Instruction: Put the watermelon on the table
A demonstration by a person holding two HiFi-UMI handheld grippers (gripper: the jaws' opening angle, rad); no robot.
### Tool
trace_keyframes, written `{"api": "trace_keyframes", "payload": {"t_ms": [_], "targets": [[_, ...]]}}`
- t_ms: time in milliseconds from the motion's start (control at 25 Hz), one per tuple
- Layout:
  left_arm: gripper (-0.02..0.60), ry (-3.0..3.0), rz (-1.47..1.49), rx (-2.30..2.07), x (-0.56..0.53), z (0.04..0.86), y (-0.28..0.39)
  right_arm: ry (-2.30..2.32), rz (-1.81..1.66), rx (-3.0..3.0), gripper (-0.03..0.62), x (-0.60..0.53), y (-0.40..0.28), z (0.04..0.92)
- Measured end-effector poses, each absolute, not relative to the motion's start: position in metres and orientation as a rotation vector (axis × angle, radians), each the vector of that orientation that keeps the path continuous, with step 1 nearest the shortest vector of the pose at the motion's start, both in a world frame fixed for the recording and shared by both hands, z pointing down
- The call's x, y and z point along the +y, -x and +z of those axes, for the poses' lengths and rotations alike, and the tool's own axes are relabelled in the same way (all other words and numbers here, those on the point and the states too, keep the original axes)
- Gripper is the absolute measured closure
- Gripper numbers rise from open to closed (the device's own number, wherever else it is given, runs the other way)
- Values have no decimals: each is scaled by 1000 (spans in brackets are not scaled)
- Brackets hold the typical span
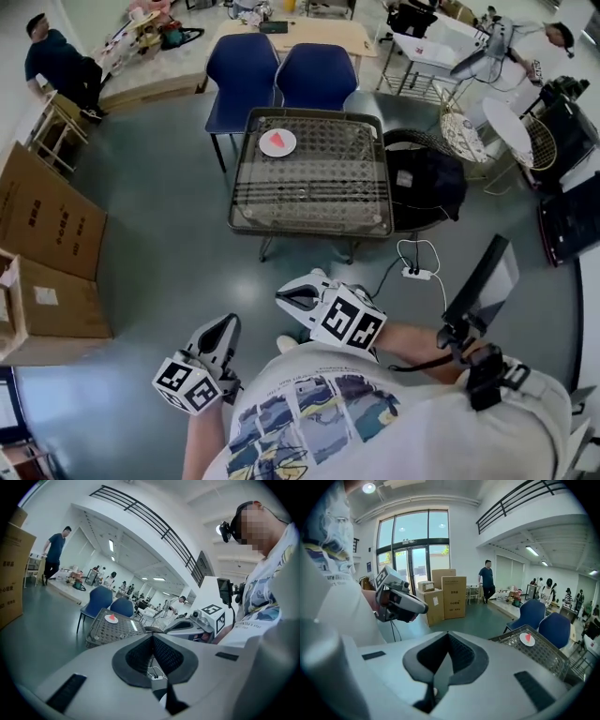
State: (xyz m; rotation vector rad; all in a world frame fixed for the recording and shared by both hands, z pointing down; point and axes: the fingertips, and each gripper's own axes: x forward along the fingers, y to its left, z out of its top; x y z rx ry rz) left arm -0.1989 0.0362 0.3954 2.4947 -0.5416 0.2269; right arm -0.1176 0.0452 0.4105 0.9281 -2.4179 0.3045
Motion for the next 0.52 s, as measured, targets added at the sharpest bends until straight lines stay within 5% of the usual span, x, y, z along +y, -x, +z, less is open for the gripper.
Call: {"api": "trace_keyframes", "payload": {"t_ms": [520], "targets": [[572,-2521,276,-472,60,400,189,-938,280,-2369,584,70,117,413]]}}
